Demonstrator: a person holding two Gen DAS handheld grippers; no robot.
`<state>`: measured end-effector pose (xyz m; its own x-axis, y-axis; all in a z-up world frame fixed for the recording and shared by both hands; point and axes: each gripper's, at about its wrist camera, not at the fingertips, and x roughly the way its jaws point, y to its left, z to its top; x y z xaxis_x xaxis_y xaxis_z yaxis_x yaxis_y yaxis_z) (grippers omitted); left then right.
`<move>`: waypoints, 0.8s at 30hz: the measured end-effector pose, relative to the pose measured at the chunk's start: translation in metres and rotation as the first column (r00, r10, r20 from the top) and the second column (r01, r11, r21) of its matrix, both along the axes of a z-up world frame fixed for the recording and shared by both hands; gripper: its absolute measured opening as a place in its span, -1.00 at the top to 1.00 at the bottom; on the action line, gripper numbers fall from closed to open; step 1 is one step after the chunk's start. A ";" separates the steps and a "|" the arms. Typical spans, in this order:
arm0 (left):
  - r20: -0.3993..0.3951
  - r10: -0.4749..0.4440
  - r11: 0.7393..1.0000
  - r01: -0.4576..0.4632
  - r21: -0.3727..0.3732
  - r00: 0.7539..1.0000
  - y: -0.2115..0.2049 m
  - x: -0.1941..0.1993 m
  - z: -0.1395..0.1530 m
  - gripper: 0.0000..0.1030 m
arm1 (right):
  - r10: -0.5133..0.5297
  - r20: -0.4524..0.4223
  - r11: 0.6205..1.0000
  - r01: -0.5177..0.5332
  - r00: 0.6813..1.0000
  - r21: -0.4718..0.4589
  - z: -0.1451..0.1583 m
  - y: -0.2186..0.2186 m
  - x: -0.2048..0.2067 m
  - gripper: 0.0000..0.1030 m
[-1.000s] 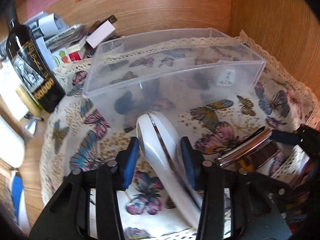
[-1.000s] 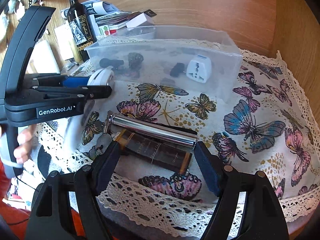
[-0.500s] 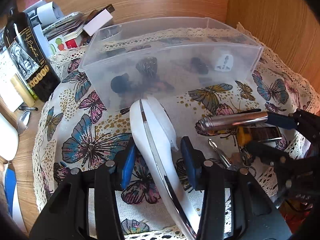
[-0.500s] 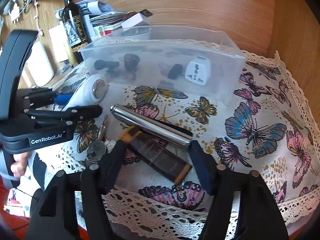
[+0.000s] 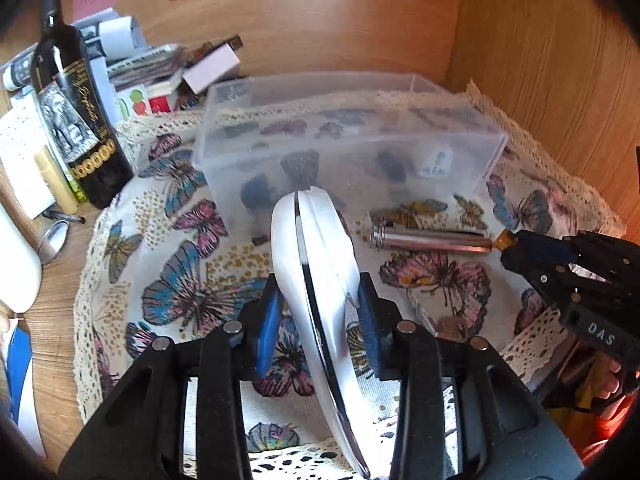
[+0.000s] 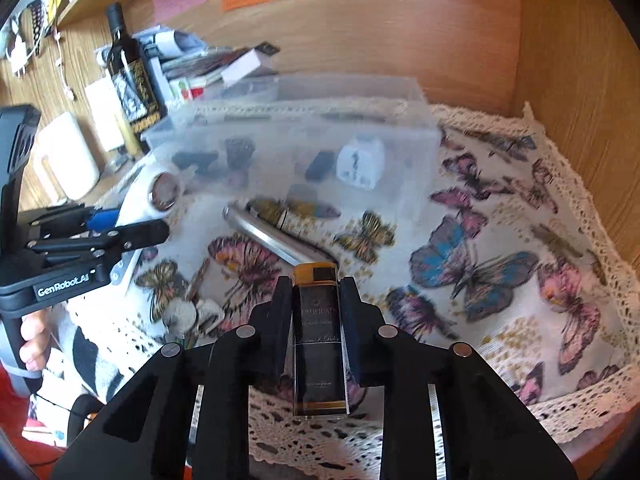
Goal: Organize rigid objects
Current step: 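Carry the device and lighter box into the clear box and release both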
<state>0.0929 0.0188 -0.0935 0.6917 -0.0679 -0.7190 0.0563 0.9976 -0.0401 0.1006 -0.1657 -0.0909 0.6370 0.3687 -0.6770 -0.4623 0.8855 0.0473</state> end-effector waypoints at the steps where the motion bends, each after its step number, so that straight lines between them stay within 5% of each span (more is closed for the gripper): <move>1: 0.015 0.007 1.000 -0.006 -0.006 1.000 0.002 -0.001 0.005 0.30 | -0.007 0.015 1.000 0.007 1.000 0.005 0.005 -0.001 0.001 0.57; 14: 0.196 0.045 0.999 -0.040 -0.033 0.980 0.019 0.001 0.066 0.31 | -0.059 0.199 0.997 0.050 0.978 0.051 0.065 0.000 0.028 0.57; 24: 0.296 0.040 0.999 -0.033 -0.029 0.954 0.028 0.010 0.111 0.31 | -0.058 0.256 0.997 0.042 0.965 0.067 0.086 0.005 0.046 0.57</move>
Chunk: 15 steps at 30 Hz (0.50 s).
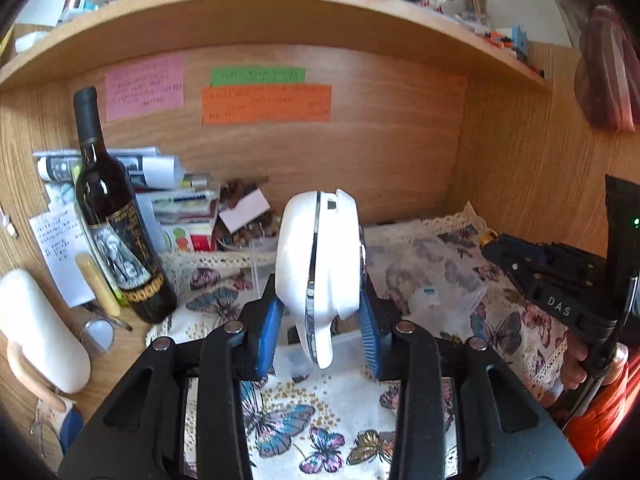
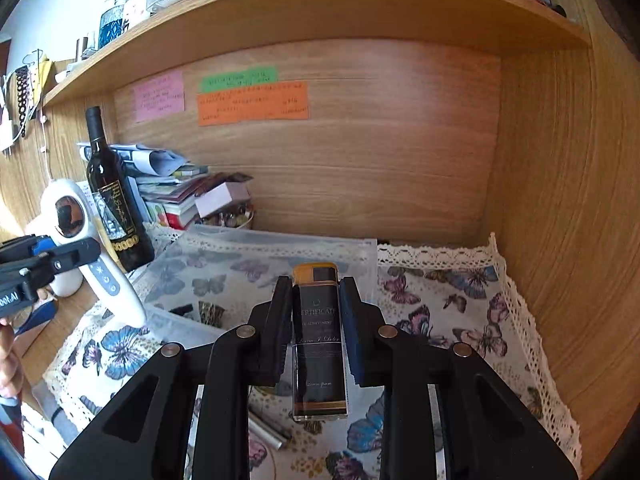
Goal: Organize rigid objects
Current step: 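Carry the device and lighter box into the clear box and release both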
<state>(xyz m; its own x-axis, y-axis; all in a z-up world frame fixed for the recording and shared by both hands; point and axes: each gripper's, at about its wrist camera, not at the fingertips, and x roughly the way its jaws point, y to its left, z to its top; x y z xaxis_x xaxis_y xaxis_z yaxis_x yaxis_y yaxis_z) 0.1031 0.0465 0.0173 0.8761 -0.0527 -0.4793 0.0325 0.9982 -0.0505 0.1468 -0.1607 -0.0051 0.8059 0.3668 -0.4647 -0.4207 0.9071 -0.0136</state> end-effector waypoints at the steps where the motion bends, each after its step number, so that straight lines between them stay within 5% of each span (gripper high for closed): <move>1: 0.011 0.006 1.000 -0.006 0.000 1.000 0.002 0.002 0.004 0.31 | 0.000 0.001 1.000 0.000 1.000 0.000 0.001 0.001 0.002 0.57; 9: 0.023 0.036 0.999 -0.036 -0.007 0.999 0.016 0.025 0.009 0.31 | 0.037 -0.009 0.999 -0.037 0.999 -0.028 -0.002 0.018 0.024 0.57; 15: -0.043 0.046 0.999 -0.045 0.025 0.998 0.021 0.053 -0.010 0.31 | 0.069 -0.039 0.995 -0.071 0.997 -0.065 -0.013 0.039 0.041 0.57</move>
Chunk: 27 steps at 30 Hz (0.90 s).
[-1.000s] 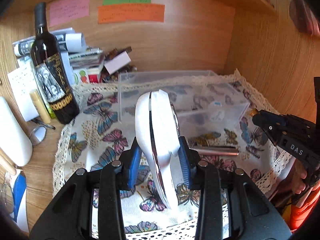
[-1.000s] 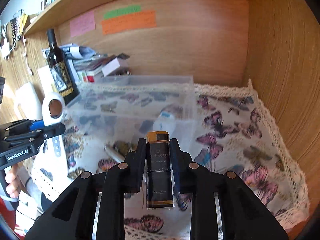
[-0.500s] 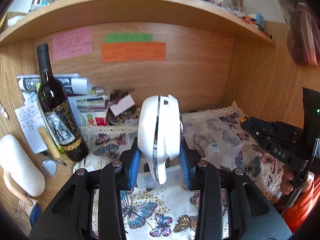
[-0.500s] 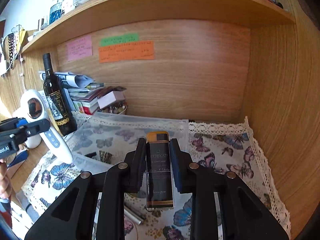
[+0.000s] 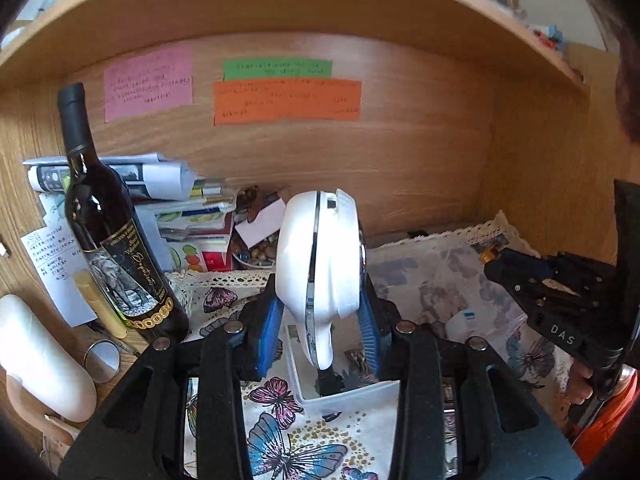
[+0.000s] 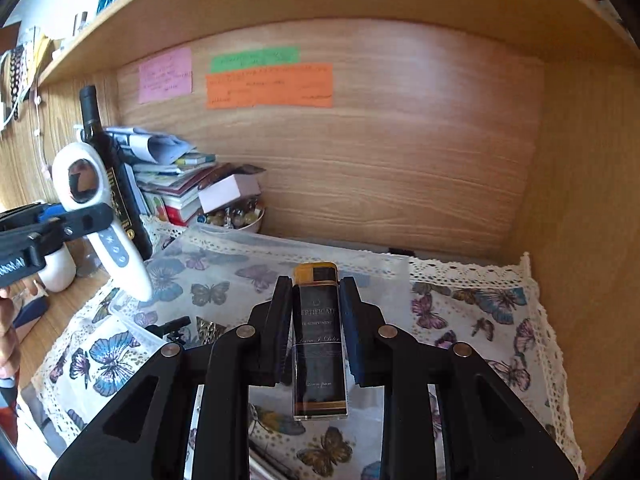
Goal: Organize rigid objects
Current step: 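Carry the device and lighter box into the clear box and release both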
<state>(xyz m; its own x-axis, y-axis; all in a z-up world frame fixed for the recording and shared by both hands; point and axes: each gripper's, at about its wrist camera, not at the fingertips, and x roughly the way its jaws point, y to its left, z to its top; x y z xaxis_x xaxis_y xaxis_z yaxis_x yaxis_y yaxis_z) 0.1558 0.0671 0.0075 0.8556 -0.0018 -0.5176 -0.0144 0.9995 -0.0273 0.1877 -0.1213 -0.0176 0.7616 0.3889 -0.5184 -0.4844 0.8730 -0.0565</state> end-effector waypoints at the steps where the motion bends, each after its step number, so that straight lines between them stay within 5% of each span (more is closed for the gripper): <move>1: -0.019 -0.002 1.000 0.002 0.006 1.000 0.000 0.006 -0.005 0.31 | 0.005 -0.004 1.000 -0.005 1.000 -0.008 -0.002 0.003 0.003 0.57; 10: -0.136 -0.020 0.998 0.028 0.057 0.990 -0.005 0.041 -0.036 0.31 | 0.052 -0.075 0.997 -0.056 0.996 -0.057 -0.027 0.027 0.022 0.57; 19: -0.135 -0.053 0.995 0.063 0.071 0.989 -0.018 0.050 -0.037 0.32 | 0.067 -0.166 0.992 -0.083 0.984 -0.093 -0.048 0.041 0.038 0.57; 27: -0.165 -0.067 0.997 0.074 0.035 0.984 -0.019 0.053 -0.040 0.31 | 0.060 -0.139 0.995 -0.070 0.988 -0.071 -0.035 0.032 0.029 0.52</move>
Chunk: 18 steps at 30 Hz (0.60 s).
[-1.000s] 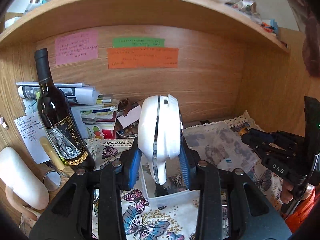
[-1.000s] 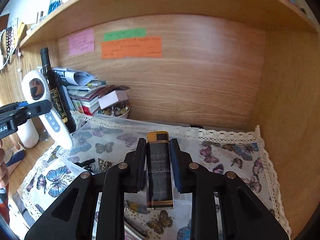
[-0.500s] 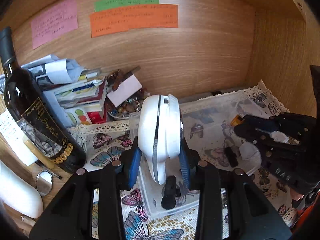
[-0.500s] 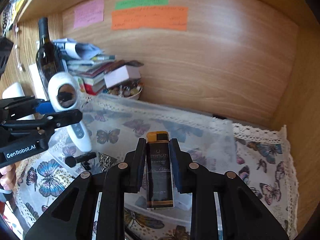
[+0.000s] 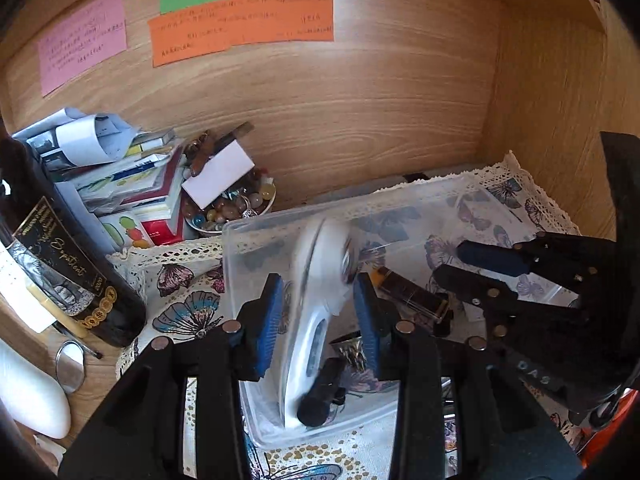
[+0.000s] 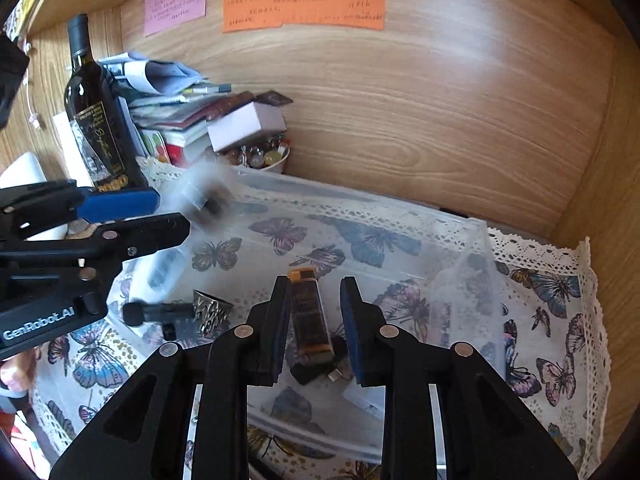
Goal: Organize rigid objects
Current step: 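Carry the device and lighter box into the clear box and release both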
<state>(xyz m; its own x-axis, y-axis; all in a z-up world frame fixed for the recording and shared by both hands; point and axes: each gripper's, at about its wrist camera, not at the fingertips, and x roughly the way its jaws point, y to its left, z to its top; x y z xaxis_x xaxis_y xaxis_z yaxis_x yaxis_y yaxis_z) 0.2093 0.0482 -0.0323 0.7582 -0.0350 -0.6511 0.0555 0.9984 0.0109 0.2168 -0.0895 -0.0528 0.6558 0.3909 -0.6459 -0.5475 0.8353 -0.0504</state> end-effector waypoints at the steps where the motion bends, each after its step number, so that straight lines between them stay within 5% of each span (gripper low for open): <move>1: 0.006 0.000 1.000 0.000 -0.004 1.000 0.000 -0.002 0.002 0.31 | -0.002 0.006 1.000 0.002 1.000 0.006 0.003 -0.002 -0.002 0.49; 8: 0.047 -0.002 1.000 0.003 -0.017 0.999 0.001 -0.023 0.016 0.23 | -0.008 0.044 0.999 0.006 0.999 0.040 0.020 -0.016 -0.020 0.37; 18: 0.070 0.024 0.998 -0.021 -0.055 0.997 0.002 -0.062 0.018 -0.42 | -0.008 0.081 0.999 0.004 0.997 0.047 0.026 -0.038 -0.060 0.04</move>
<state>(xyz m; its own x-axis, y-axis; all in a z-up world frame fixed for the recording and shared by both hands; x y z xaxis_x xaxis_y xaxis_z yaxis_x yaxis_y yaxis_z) 0.1471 0.0507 -0.0139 0.8032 -0.0510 -0.5935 0.0339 0.9986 -0.0399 0.1565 -0.1273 -0.0265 0.7077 0.4150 -0.5718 -0.5380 0.8411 -0.0556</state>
